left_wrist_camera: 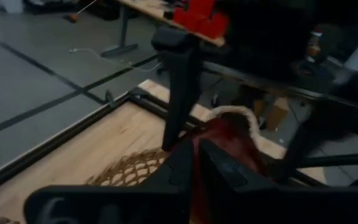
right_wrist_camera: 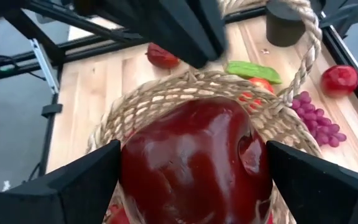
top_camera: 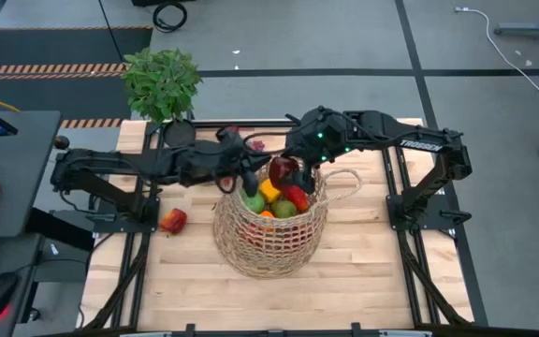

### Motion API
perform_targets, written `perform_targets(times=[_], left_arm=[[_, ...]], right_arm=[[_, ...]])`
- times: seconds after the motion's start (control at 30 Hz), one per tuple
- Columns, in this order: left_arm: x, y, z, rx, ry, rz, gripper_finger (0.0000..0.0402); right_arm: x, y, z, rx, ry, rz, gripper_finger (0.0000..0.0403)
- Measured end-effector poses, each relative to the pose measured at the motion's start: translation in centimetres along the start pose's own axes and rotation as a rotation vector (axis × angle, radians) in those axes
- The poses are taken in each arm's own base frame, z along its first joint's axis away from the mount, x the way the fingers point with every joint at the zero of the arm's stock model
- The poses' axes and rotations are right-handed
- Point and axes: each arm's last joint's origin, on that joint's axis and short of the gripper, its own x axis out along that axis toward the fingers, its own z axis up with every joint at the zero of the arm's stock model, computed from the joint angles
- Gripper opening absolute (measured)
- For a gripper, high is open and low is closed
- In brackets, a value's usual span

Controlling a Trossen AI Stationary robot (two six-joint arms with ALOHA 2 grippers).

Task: Build produce basket
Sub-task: Put the red apple into the brown basket

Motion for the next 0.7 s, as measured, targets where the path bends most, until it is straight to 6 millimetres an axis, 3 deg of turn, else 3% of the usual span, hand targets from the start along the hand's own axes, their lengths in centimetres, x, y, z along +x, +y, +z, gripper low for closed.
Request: perform_targets(times=[0.2,0.4,0.53,0.7], left_arm=[[2.3,-0.3,-1.9,0.025,0.077,-0.005,0.0036],[3.1,-0.6,-2.8,0.001,0.141,-0.052,0.0036],[2.3,-0.4,-2.3,-0.035,0.138,-0.055,0.0036],[-0.1,-0.3,-0.5,-0.043,0.079,-0.094,0.0034]], right_arm=[[0.8,0.5,0.2,-0.015,-0.025,-0.009,0.0398],[-0.5,0.0,0.5,-0.017,-0.069,-0.031,0.0398],[-2.2,-0.4,0.4,-0.006,-0.089,-0.044,0.0398],[-5.8,-0.7,0.3,0.016,-0.177,-0.055,0.0398]])
